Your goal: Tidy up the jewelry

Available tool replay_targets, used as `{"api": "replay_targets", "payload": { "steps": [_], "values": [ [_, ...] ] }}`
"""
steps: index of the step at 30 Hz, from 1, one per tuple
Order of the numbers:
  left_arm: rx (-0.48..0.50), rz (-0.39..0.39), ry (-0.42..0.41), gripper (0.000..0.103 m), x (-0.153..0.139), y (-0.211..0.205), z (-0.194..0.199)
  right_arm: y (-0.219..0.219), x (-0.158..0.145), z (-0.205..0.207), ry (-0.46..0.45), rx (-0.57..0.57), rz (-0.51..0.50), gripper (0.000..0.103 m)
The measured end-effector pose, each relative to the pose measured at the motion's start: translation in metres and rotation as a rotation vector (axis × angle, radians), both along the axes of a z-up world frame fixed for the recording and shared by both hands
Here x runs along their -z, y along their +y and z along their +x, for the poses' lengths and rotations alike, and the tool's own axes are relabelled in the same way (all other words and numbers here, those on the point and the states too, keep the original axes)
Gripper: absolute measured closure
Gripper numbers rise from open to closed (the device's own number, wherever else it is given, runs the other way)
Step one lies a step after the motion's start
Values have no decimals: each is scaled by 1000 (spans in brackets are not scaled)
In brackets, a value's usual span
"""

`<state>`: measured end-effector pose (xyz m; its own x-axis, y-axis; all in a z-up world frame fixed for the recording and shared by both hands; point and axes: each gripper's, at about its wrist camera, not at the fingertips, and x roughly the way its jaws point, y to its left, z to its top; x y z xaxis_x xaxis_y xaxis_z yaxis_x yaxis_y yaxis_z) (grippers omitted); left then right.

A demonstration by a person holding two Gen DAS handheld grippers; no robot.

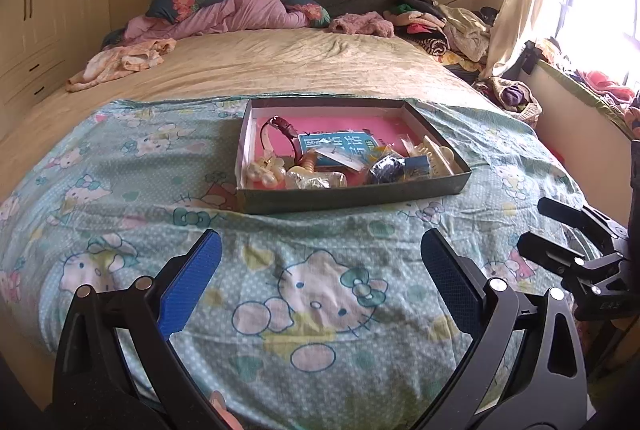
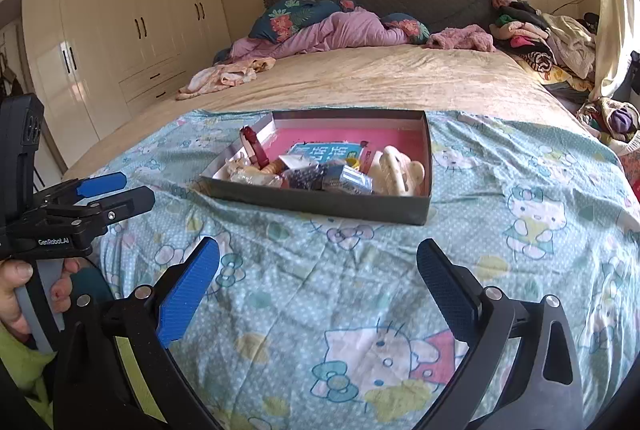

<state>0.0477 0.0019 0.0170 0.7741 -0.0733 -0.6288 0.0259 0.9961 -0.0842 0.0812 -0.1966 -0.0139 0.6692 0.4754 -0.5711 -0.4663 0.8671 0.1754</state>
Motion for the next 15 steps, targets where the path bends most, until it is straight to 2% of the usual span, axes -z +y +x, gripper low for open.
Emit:
{"api": "replay_targets", "payload": {
  "steps": [15],
  "values": [
    [-9, -18, -3, 10, -1, 2, -11, 12, 2, -9, 20, -23, -16, 5]
  ]
}}
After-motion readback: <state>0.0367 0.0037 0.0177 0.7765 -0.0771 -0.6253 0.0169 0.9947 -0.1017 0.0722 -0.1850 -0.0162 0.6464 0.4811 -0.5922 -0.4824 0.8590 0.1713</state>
